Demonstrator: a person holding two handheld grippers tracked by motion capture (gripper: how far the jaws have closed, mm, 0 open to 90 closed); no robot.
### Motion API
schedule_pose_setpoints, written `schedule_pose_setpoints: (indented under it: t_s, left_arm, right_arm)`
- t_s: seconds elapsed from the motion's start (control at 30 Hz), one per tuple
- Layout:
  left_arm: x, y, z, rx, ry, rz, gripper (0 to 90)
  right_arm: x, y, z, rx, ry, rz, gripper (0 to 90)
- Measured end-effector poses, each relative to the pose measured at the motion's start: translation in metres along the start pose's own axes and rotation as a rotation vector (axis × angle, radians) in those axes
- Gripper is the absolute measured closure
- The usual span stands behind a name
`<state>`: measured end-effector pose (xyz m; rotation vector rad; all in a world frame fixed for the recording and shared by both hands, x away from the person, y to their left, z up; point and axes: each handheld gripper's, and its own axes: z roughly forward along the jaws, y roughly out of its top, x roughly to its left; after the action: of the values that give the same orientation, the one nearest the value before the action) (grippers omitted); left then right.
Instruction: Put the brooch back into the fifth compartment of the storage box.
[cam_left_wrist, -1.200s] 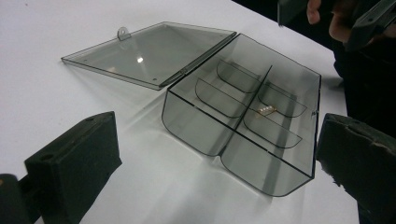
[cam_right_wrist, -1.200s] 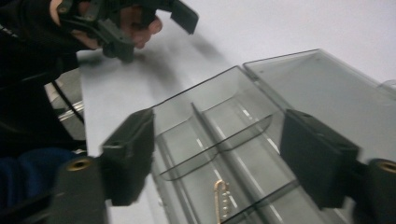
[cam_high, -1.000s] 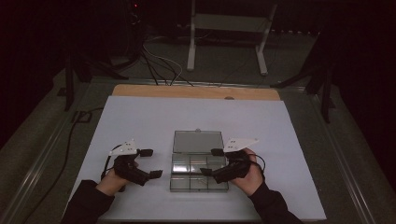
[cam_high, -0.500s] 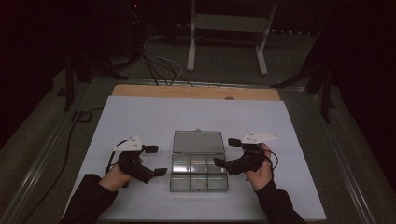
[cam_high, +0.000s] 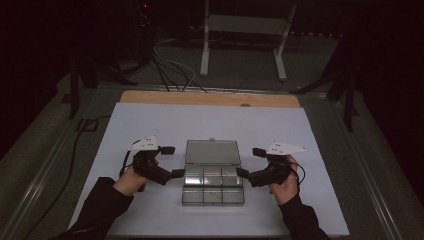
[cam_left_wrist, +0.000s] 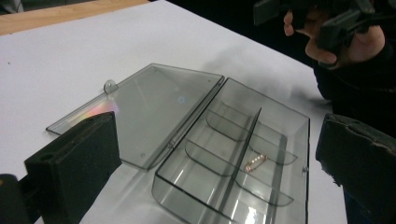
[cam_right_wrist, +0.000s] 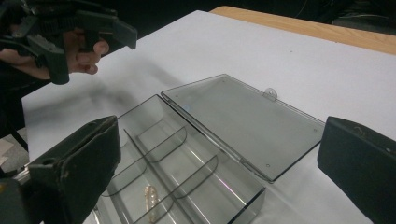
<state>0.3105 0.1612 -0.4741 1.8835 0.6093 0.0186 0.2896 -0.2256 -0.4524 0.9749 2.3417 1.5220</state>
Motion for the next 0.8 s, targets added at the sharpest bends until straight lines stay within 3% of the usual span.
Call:
schedule_pose_setpoints:
  t_s: [0.4,0.8]
  left_arm:
    - [0.007,0.016,0.011,0.0,0.004,-0.034,0.8]
    - [0.019,0.022,0.023,-0.018,0.057,-0.088,0.8]
  right_arm:
    - [-0.003,-0.005,0.002,0.01,-0.019,0.001,0.0]
    - [-0.004,-0.008,0.003,-0.021,-0.062,-0.01,0.0]
